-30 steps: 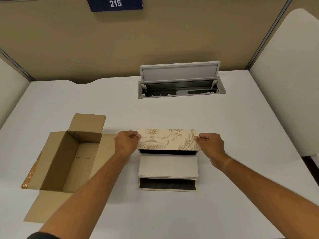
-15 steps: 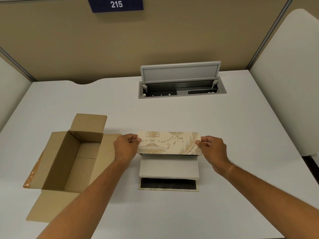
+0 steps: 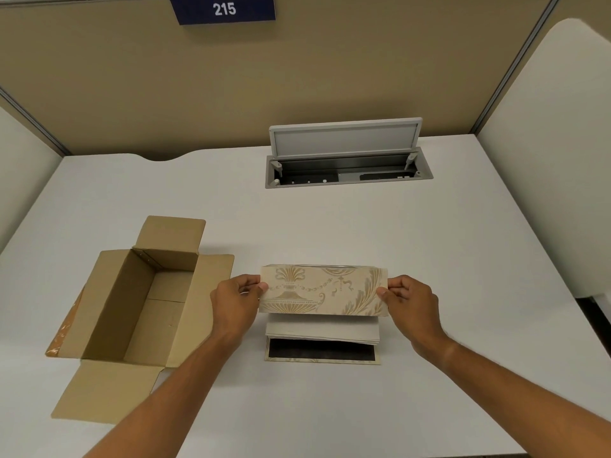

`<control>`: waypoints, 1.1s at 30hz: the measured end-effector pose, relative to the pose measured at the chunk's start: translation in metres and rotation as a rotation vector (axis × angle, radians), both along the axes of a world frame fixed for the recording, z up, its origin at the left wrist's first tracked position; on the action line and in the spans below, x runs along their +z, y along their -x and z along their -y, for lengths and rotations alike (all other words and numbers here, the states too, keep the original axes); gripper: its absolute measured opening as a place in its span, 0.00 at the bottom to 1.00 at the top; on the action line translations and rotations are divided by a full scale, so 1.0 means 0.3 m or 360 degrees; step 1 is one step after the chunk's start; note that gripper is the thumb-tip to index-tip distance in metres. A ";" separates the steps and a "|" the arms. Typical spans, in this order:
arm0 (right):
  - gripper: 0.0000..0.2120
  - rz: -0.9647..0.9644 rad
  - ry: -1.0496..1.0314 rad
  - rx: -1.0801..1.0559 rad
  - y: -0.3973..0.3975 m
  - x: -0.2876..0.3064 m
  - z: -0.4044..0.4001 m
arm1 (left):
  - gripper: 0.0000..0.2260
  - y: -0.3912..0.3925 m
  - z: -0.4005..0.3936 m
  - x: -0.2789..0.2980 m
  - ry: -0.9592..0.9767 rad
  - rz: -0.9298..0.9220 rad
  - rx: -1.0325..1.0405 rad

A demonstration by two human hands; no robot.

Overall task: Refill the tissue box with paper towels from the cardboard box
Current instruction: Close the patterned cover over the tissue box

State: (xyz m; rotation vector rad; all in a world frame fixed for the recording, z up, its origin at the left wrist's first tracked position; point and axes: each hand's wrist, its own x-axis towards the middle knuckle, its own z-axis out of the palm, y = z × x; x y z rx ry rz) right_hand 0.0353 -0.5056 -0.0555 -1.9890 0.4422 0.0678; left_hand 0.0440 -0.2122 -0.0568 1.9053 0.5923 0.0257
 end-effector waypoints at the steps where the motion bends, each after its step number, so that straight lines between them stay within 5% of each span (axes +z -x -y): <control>1: 0.04 0.0002 0.0002 0.0004 0.014 -0.004 0.001 | 0.07 0.015 0.001 0.000 -0.0005 0.0014 -0.0008; 4: 0.04 0.0019 0.0001 0.0010 0.052 -0.013 0.003 | 0.13 0.060 -0.001 -0.001 -0.0012 0.0038 -0.0046; 13: 0.06 0.0031 0.0021 0.0077 0.137 -0.040 0.006 | 0.05 0.157 -0.007 -0.034 0.0025 0.0061 -0.0079; 18: 0.07 0.0044 0.0021 0.0103 0.173 -0.060 0.002 | 0.12 0.195 -0.004 -0.039 0.0001 0.0118 -0.0115; 33: 0.13 -0.0087 0.0059 0.0143 0.328 -0.196 0.010 | 0.11 0.363 -0.018 -0.164 -0.0203 0.0040 -0.0349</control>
